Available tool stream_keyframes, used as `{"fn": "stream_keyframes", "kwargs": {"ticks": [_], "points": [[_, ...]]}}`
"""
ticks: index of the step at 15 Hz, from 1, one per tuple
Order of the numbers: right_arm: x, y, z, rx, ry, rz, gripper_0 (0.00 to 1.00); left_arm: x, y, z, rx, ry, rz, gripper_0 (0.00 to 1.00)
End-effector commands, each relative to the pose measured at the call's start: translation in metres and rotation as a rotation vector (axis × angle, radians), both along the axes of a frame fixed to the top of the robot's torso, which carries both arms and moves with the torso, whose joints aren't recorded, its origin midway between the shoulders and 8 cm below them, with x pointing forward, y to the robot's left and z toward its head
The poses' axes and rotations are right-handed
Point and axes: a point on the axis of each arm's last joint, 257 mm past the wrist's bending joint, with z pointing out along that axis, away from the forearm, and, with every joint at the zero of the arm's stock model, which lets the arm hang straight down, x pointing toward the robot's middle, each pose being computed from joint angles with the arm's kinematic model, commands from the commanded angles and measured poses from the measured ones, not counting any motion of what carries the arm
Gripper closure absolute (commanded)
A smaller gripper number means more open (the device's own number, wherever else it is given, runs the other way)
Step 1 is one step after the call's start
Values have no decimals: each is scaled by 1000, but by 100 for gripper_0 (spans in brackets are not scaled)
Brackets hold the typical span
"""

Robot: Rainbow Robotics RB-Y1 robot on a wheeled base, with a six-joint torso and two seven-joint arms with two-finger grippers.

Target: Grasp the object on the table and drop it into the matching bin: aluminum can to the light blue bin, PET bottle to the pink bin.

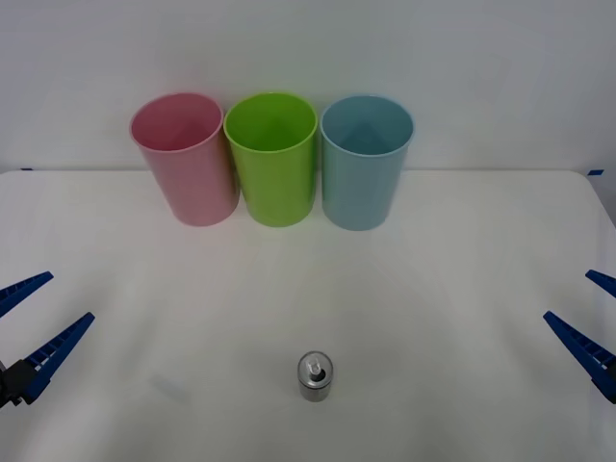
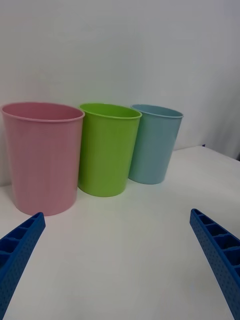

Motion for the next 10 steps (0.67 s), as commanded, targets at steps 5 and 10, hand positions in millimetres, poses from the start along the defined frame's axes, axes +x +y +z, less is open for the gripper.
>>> {"fn": "stream_keyframes", "kwargs": {"ticks": [5,10], "points": [[-7,14,-2,24,4,12,0,0,0,0,0,0,0,0],[-10,27,-10,14,18,47,0,0,0,0,0,0,0,0]]}}
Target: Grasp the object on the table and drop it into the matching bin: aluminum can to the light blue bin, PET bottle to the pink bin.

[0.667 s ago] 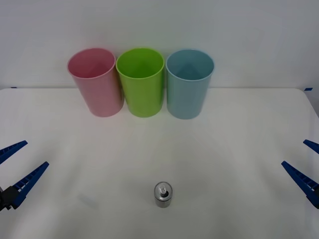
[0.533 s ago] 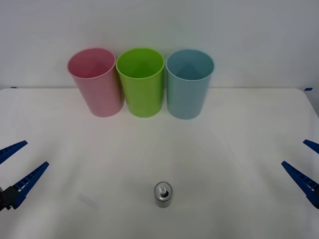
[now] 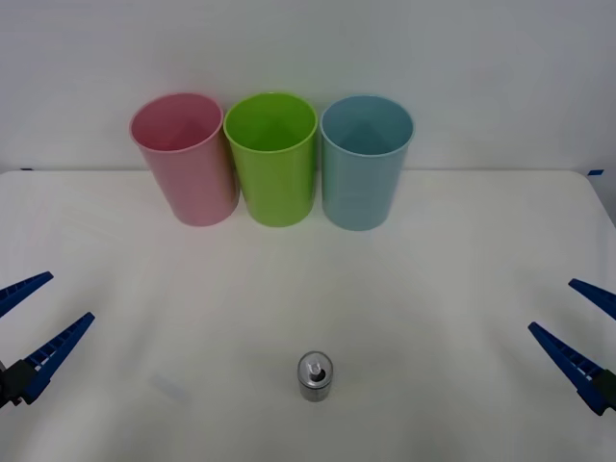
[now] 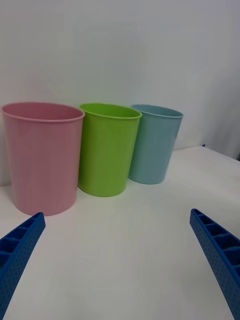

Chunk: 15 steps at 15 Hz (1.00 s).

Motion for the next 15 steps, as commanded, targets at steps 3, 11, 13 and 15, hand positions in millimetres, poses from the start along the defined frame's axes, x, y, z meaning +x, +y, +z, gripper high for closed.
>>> {"fn": "stream_keyframes", "kwargs": {"ticks": [3,11,13,15], "points": [[-5,22,-15,-12,28,60,0,0,0,0,0,0,0,0],[-14,71,-59,-158,24,165,0,0,0,0,0,0,0,0],[-17,79,-71,-210,18,185,0,0,0,0,0,0,0,0],[-20,93,-82,-242,25,222,0,0,0,0,0,0,0,0]]}}
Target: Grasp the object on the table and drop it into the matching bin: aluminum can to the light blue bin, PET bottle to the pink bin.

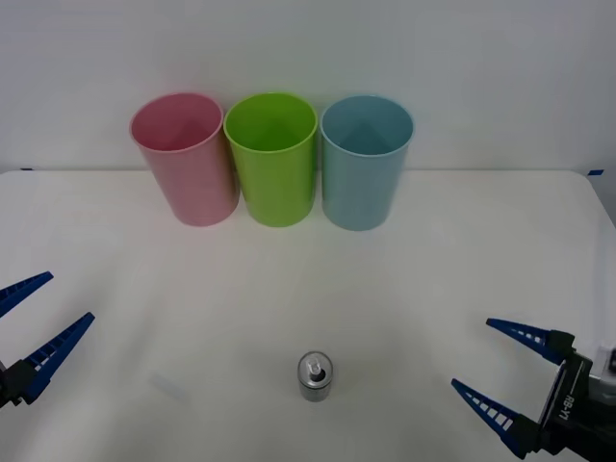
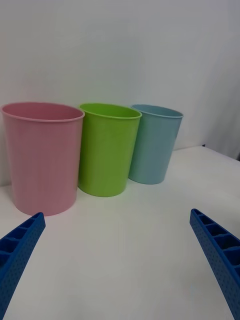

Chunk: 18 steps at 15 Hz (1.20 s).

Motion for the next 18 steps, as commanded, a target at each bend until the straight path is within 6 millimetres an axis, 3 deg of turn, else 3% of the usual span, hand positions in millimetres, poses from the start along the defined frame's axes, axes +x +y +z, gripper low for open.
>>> {"fn": "stream_keyframes", "kwargs": {"ticks": [1,8,14,18], "points": [[-5,21,-15,-38,11,54,0,0,0,0,0,0,0,0],[-11,79,-41,-67,28,148,0,0,0,0,0,0,0,0],[-2,120,-67,-67,57,220,0,0,0,0,0,0,0,0],[2,142,-75,-81,48,245,0,0,0,0,0,0,0,0]]}}
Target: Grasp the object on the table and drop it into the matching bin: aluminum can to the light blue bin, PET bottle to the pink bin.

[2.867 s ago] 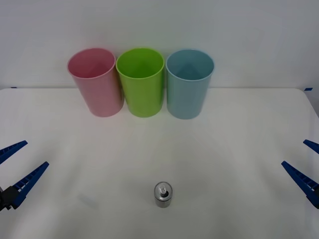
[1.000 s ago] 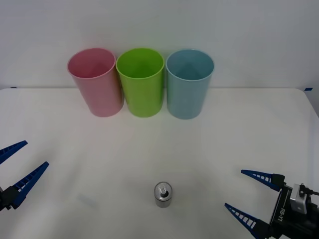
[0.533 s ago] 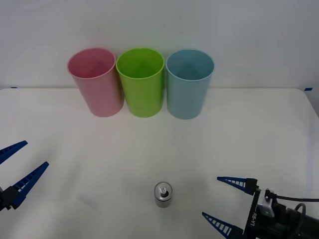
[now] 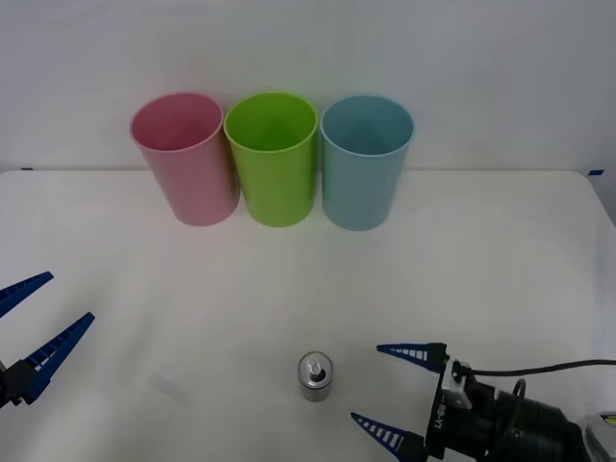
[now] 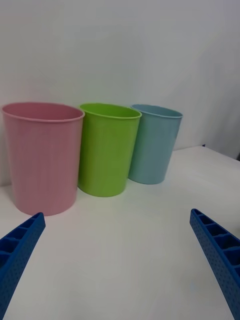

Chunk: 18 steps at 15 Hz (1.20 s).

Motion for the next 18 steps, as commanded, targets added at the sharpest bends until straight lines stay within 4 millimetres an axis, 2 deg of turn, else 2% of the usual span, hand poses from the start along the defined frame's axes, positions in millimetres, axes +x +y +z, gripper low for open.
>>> {"fn": "stream_keyframes", "kwargs": {"ticks": [1,9,11,18], "points": [[1,17,-5,-7,-5,7,0,0,0,0,0,0,0,0],[12,61,-6,-33,-60,19,0,0,0,0,0,0,0,0],[13,71,-13,-29,-43,31,0,0,0,0,0,0,0,0],[25,92,-21,-51,-56,59,0,0,0,0,0,0,0,0]]}}
